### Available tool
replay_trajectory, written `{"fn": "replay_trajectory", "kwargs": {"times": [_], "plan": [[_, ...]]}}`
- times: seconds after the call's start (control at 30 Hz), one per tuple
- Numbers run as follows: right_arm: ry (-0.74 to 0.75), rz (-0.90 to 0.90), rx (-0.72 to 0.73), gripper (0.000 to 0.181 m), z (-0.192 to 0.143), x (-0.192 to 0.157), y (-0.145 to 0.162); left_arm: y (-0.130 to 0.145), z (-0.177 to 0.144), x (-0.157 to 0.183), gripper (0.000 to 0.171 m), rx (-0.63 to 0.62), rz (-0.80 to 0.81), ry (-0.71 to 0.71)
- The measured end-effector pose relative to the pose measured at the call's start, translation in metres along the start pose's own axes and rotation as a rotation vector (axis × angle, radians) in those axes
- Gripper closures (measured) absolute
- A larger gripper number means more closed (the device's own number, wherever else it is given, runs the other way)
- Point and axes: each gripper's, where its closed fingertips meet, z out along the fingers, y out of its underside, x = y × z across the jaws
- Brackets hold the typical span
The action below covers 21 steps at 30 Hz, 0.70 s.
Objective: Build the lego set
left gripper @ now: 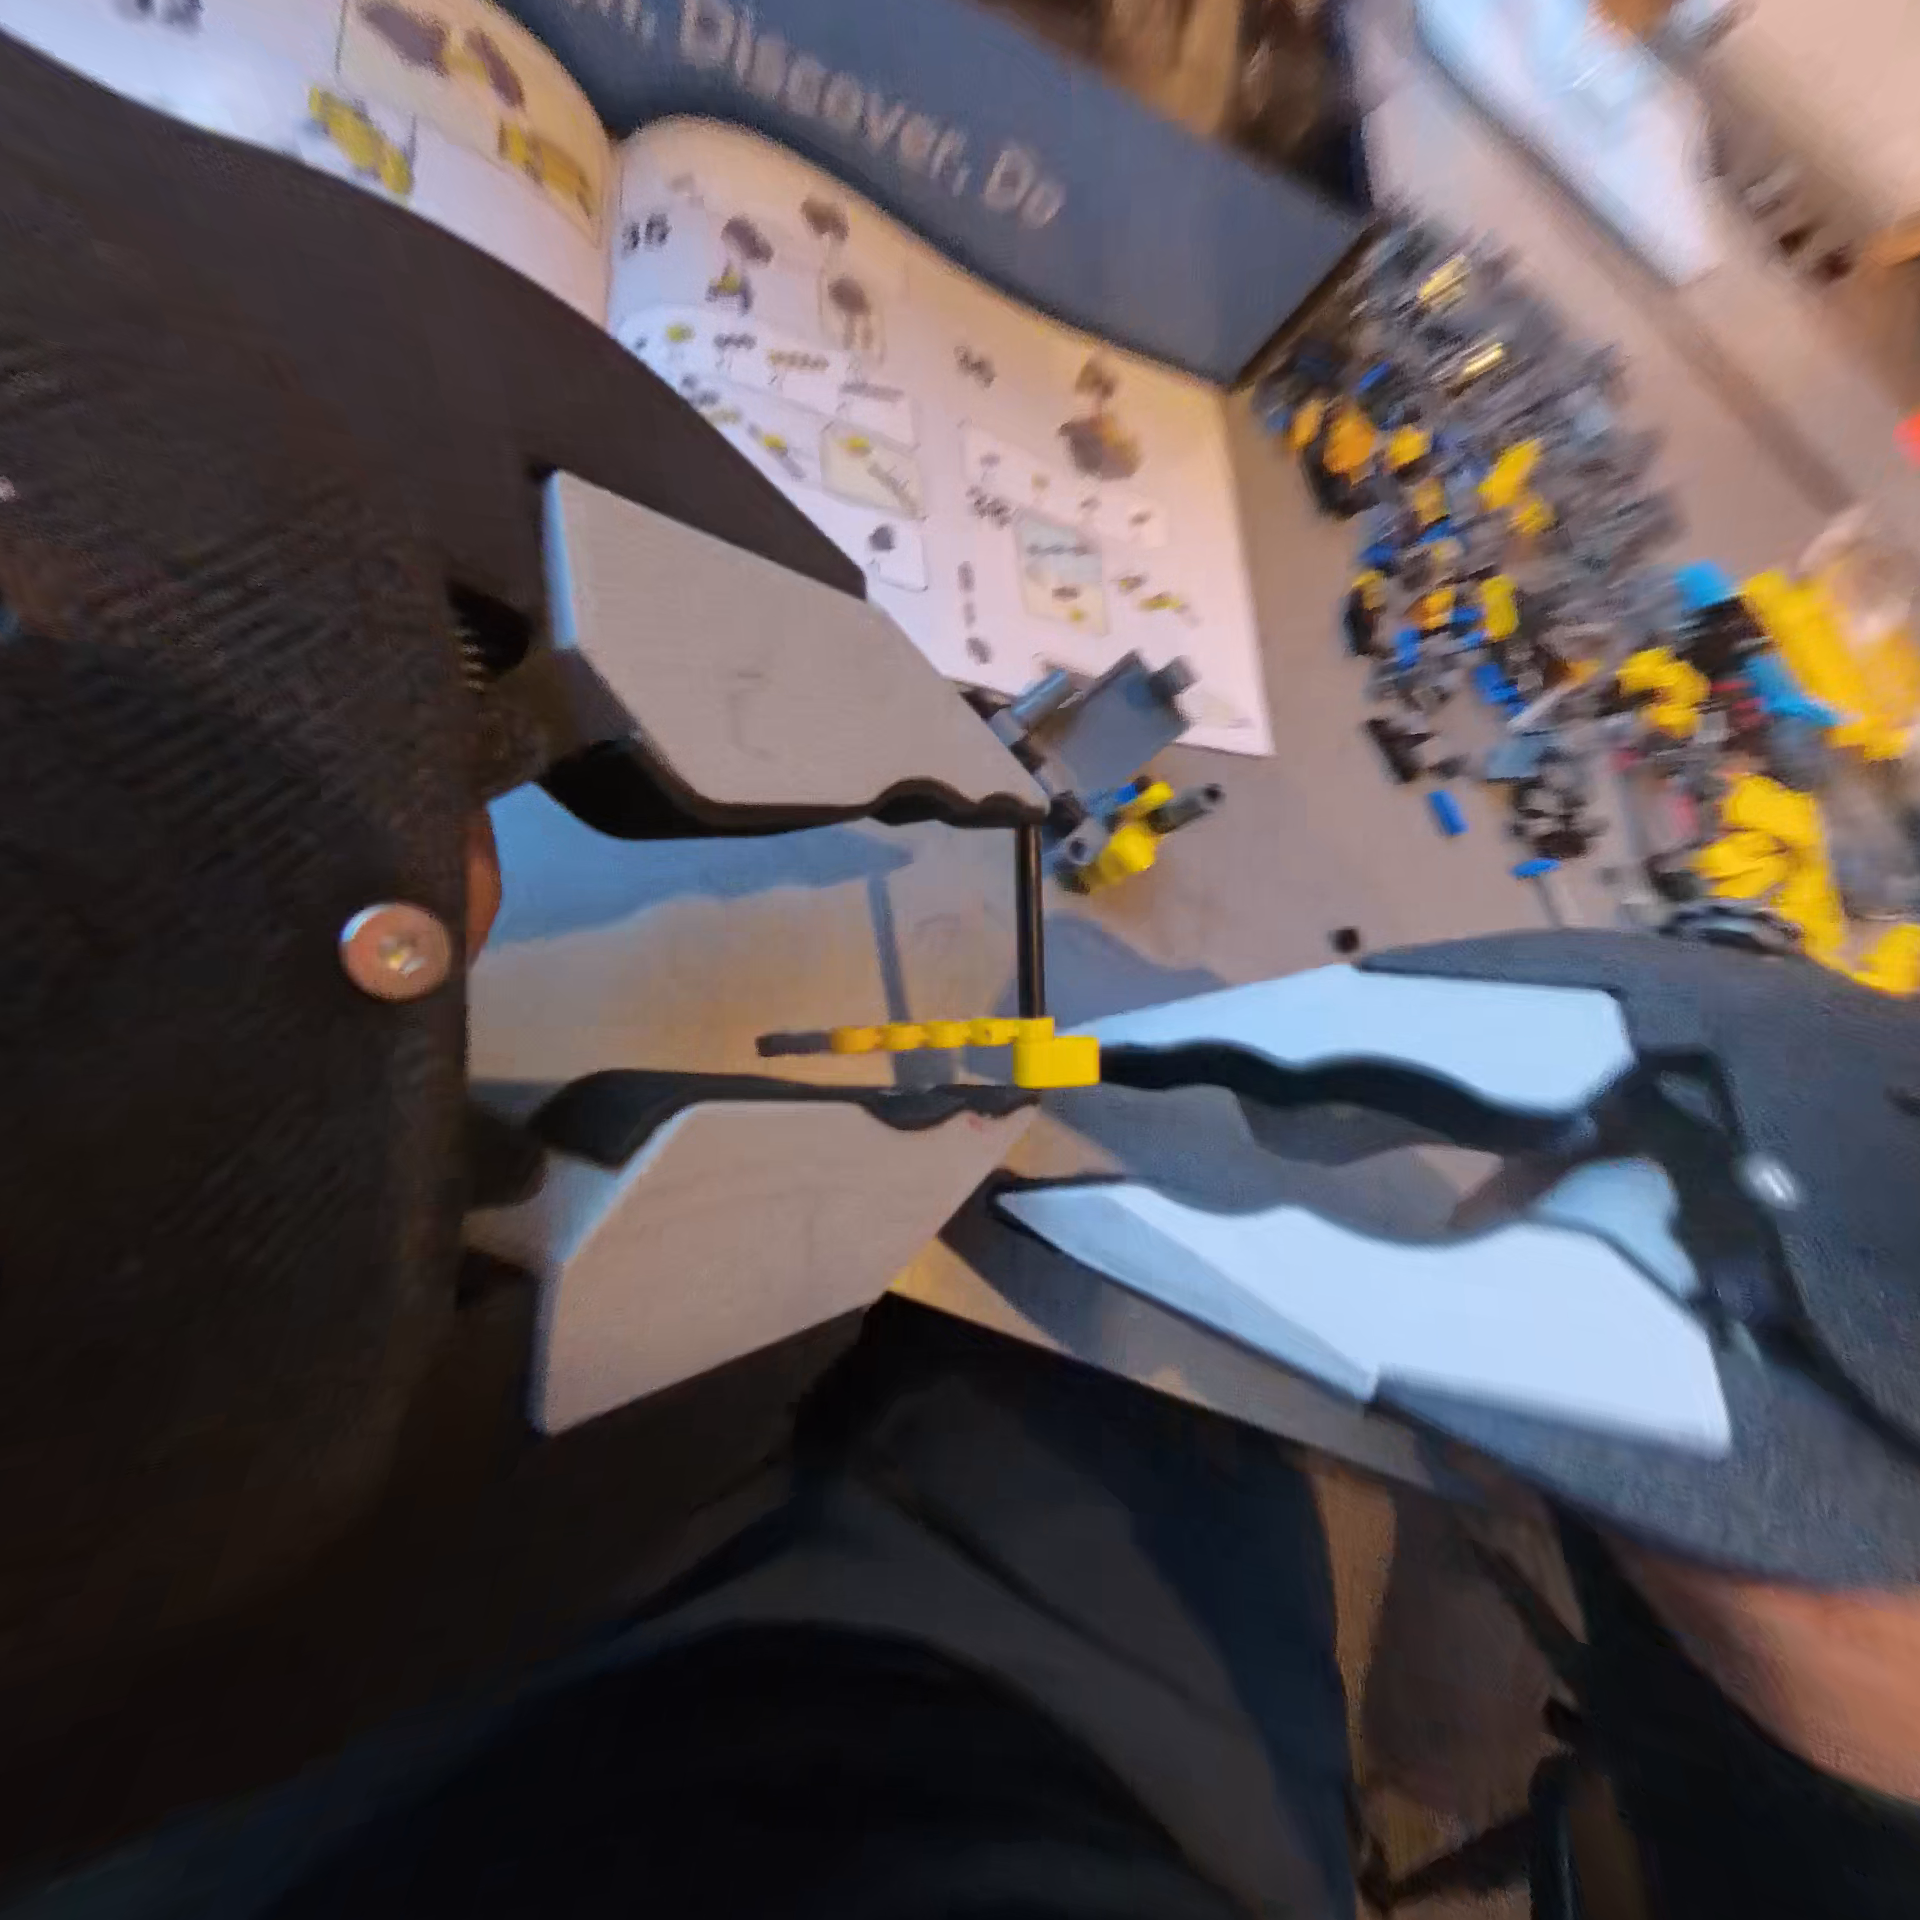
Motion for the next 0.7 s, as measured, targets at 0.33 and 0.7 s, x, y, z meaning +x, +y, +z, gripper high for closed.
{"fn": "replay_trajectory", "kwargs": {"times": [0.33,0.7], "plan": [[-0.193,0.198,0.249,0.174,-0.023,-0.024,-0.018,-0.014,-0.011,0.025,0.125,0.030,0.199,-0.173],[-0.137,0.163,0.245,0.174,-0.026,-0.016,-0.016,0.007,-0.017,0.040,0.147,-0.106,0.058,0.011]]}}
